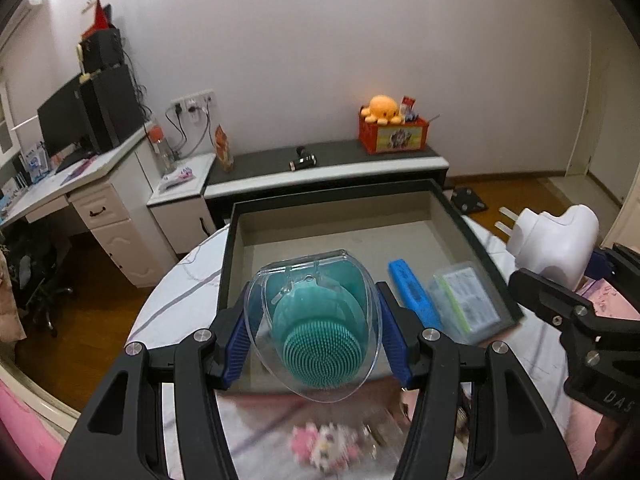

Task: Organize rigid objects
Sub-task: 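Carry both held items over the pink box and release them inside, then withdraw both tools from the box back toward the remaining items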

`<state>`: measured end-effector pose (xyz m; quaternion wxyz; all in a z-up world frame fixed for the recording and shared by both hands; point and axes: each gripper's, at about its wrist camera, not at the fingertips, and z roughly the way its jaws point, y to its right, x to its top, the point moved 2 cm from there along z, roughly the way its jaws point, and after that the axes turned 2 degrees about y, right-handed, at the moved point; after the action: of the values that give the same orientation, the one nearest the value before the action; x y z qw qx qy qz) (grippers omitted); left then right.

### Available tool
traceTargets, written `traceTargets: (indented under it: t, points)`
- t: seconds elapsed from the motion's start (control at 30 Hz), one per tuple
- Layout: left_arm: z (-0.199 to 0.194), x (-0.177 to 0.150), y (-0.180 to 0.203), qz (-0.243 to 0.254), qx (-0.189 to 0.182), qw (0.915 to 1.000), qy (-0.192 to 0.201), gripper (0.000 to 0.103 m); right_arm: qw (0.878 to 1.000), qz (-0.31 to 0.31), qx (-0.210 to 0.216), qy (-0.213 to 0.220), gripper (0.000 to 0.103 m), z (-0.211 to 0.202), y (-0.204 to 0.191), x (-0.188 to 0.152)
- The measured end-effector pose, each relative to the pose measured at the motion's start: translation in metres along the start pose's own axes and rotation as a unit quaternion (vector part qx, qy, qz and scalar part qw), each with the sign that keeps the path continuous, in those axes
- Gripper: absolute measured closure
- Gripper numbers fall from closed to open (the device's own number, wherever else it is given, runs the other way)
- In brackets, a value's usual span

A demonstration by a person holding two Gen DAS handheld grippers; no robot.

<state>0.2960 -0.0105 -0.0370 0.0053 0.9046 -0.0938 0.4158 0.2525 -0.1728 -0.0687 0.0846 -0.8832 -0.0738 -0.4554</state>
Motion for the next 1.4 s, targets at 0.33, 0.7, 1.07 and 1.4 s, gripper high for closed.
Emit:
traceTargets:
  t: [0.33,0.7,1.07,1.4]
  points:
    - [0.084,0.027,-0.004,0.017,-0.008,0.9971,-0.074,0.045,0.997,-0.024,0.023,-0.069,0.042,0.099,0.005,0.02]
    - [0.119,0.031,-0.019,0.004,0.012,0.9957,-0.092,0.019,0.992,-0.016,0.041,-0.115,0.042,0.149,0.011,0.022]
    - [0.108,0.036,-0.026,0.019,0.049,0.9966,-0.063,0.01,0.997,-0.021,0.012,-0.08,0.025,0.131,0.02,0.036]
    - [0.089,0.038,-0.024,0.02,0.053,0.9973,-0.046,0.009,0.996,-0.027,-0.006,-0.081,0.025,0.122,0.017,0.038]
